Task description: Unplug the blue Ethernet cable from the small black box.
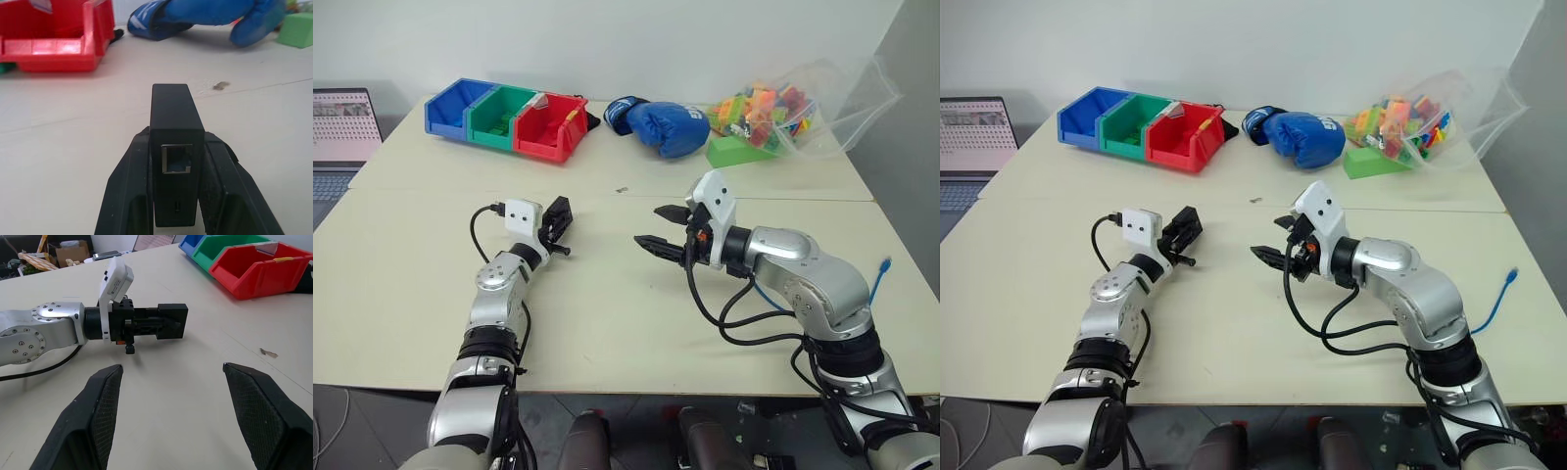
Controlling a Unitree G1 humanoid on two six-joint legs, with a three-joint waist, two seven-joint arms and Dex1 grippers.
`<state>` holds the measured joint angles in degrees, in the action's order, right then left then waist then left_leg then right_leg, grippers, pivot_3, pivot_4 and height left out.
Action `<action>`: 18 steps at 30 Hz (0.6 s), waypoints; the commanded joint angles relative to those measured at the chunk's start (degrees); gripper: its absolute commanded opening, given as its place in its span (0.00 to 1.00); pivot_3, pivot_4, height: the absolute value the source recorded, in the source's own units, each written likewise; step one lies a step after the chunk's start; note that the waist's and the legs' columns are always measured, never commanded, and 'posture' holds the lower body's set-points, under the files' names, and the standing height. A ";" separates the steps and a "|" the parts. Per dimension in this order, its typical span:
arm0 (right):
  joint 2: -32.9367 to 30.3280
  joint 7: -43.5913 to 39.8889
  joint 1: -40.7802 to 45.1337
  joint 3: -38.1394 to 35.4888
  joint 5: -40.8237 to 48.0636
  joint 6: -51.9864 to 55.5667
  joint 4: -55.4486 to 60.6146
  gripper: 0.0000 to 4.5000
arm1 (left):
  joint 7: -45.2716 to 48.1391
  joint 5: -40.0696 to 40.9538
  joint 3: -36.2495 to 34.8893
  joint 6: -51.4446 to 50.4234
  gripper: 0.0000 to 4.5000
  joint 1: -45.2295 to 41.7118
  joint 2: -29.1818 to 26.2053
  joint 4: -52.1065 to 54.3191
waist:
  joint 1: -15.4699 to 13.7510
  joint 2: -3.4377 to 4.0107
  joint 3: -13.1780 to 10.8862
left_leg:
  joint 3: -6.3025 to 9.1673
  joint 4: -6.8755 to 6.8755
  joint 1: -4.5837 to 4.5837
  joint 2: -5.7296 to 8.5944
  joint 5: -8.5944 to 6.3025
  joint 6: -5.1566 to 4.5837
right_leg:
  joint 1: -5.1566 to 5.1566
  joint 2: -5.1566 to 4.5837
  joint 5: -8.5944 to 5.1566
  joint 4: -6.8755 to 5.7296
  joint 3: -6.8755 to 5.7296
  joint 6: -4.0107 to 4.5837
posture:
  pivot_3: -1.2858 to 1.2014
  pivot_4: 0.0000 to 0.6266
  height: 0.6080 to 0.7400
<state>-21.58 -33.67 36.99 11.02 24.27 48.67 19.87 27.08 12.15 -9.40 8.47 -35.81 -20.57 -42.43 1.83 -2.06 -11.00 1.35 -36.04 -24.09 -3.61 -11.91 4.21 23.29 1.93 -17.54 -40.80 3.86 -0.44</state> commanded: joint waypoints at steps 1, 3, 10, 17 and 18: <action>-0.03 0.55 1.48 -0.23 -0.33 0.48 1.10 0.78 | 0.95 0.18 -0.72 2.84 0.33 -1.27 0.65 -1.90 | 0.00 0.00 0.00 | 0.01 0.00 0.00 0.00 0.00 0.00 | 0.00 0.00 0.00 0.00 -0.01 0.00 | 0.52 0.24 1.00; -0.03 0.73 1.43 -0.30 -0.51 0.88 1.24 0.78 | 2.14 0.78 -0.82 2.57 0.41 -0.46 0.68 -1.57 | 0.01 0.00 0.00 | 0.01 0.00 0.00 0.00 0.00 0.00 | 0.00 0.00 0.01 -0.02 -0.03 0.01 | 0.52 0.24 1.00; 0.01 1.63 0.05 -0.19 -0.54 1.79 2.34 0.78 | 3.32 1.77 -1.16 -1.45 0.74 5.69 -0.66 7.25 | 0.27 0.00 0.00 | 0.02 0.01 0.04 -0.03 0.00 0.01 | 0.00 0.01 0.01 -0.05 -0.03 0.01 | 0.52 0.24 1.00; -2.66 1.76 -5.19 -2.30 -0.37 1.84 4.11 0.78 | 3.12 5.09 -2.13 -20.14 0.88 19.06 -6.94 32.74 | 0.72 0.00 0.00 | 0.03 0.03 0.05 -0.07 0.01 0.01 | 0.00 0.00 0.00 -0.06 0.04 0.01 | 0.52 0.24 1.00; -3.28 1.63 -5.96 -2.78 -0.22 1.78 4.45 0.78 | 2.76 5.27 -2.07 -22.70 0.88 20.17 -7.74 35.21 | 0.74 0.00 0.00 | 0.04 0.03 0.06 -0.06 0.01 0.01 | -0.01 -0.02 -0.02 -0.06 0.06 -0.02 | 0.52 0.24 1.00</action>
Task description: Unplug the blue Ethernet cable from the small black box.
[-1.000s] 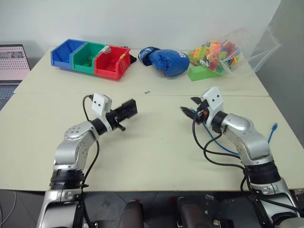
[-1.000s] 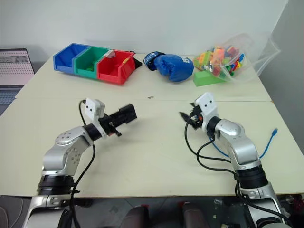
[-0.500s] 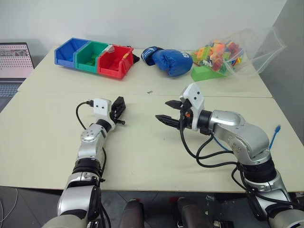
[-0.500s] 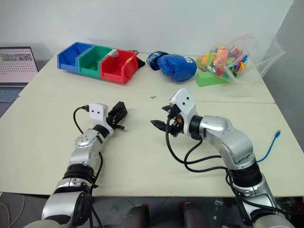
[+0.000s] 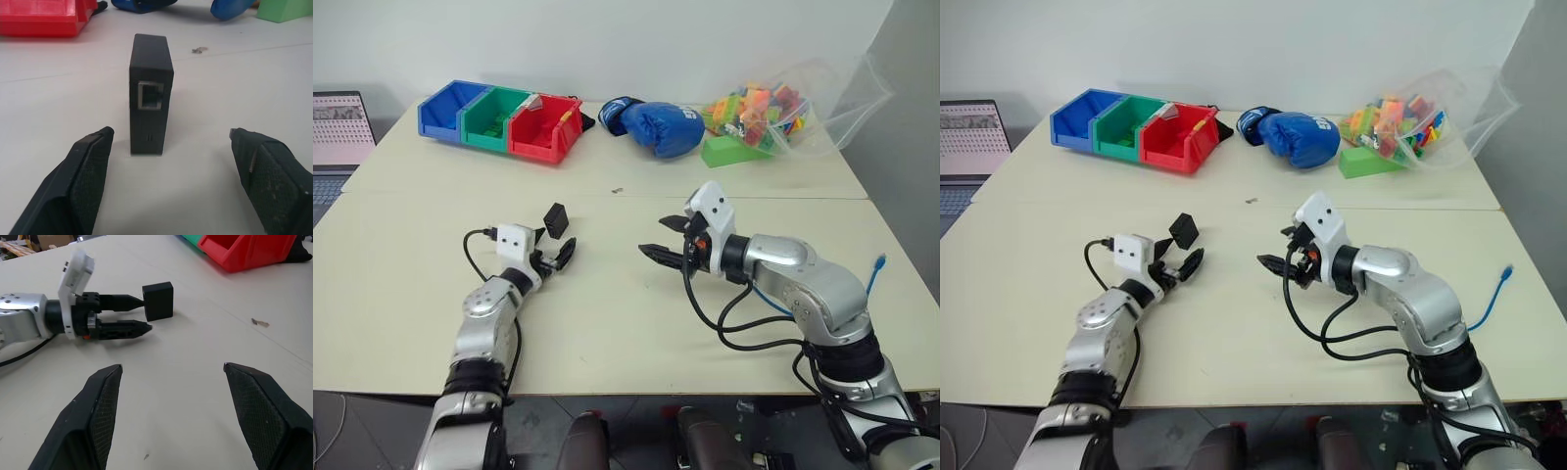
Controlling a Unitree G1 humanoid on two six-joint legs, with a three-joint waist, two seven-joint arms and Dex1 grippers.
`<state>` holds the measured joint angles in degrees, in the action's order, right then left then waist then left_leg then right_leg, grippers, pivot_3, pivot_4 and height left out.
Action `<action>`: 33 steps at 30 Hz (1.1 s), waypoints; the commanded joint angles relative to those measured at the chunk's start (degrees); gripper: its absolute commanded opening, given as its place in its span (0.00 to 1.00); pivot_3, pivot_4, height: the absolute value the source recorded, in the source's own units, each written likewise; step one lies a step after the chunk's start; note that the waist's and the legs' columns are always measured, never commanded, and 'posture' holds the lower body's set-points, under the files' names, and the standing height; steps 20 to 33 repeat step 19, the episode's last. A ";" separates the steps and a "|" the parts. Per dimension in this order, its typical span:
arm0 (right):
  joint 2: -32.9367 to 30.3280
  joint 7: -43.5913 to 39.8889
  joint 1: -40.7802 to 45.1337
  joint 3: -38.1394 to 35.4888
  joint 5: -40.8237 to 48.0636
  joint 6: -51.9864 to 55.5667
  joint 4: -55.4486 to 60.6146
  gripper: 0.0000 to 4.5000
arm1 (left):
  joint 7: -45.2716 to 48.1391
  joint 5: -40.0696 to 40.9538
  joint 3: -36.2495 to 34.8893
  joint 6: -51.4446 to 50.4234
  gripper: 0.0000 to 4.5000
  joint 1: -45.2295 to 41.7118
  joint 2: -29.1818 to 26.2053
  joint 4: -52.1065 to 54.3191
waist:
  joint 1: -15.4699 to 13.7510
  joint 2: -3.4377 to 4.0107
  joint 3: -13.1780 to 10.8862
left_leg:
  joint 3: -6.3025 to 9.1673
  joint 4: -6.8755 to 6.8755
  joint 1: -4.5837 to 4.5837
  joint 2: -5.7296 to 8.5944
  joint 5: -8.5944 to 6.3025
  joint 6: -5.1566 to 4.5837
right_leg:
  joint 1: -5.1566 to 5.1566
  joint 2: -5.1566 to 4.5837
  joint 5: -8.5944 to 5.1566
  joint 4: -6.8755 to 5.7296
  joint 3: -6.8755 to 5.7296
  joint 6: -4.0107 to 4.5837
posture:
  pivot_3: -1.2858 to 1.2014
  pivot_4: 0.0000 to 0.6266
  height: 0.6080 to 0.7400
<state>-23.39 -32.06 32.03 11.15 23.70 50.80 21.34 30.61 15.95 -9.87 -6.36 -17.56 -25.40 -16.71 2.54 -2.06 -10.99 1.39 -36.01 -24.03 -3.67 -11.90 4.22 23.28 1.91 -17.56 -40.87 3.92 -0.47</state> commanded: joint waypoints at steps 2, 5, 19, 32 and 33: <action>-3.71 -0.70 -3.08 -5.14 1.12 0.05 3.52 0.78 | 0.82 2.41 -2.12 -14.70 0.88 5.21 -7.25 16.47 | 0.01 0.00 0.00 | 0.06 -0.01 0.00 0.00 0.00 0.00 | -0.01 0.00 -0.09 -0.01 0.01 -0.16 | 0.52 0.24 1.00; -7.11 -2.16 -5.20 -8.68 2.43 0.59 3.65 0.78 | 6.38 7.14 -4.99 -20.73 0.88 8.40 -13.48 24.48 | -0.01 -0.05 -0.01 | 0.08 0.00 0.01 -0.01 0.00 0.00 | -0.02 0.01 -0.13 0.01 0.05 -0.22 | 0.52 0.24 1.00; -13.89 -5.07 -7.07 -13.72 3.92 -0.04 0.50 0.78 | 16.82 17.72 -9.91 -31.56 0.88 8.35 -24.25 32.35 | 0.41 0.00 -0.04 | -0.05 0.06 0.10 0.00 -0.01 -0.01 | -0.02 0.01 -0.16 0.05 0.07 -0.23 | 0.52 0.24 1.00; -13.89 -5.07 -7.07 -13.72 3.92 -0.04 0.50 0.78 | 16.82 17.72 -9.91 -31.56 0.88 8.35 -24.25 32.35 | 0.41 0.00 -0.04 | -0.05 0.06 0.10 0.00 -0.01 -0.01 | -0.02 0.01 -0.16 0.05 0.07 -0.23 | 0.52 0.24 1.00; -13.89 -5.07 -7.07 -13.72 3.92 -0.04 0.50 0.78 | 16.82 17.72 -9.91 -31.56 0.88 8.35 -24.25 32.35 | 0.41 0.00 -0.04 | -0.05 0.06 0.10 0.00 -0.01 -0.01 | -0.02 0.01 -0.16 0.05 0.07 -0.23 | 0.52 0.24 1.00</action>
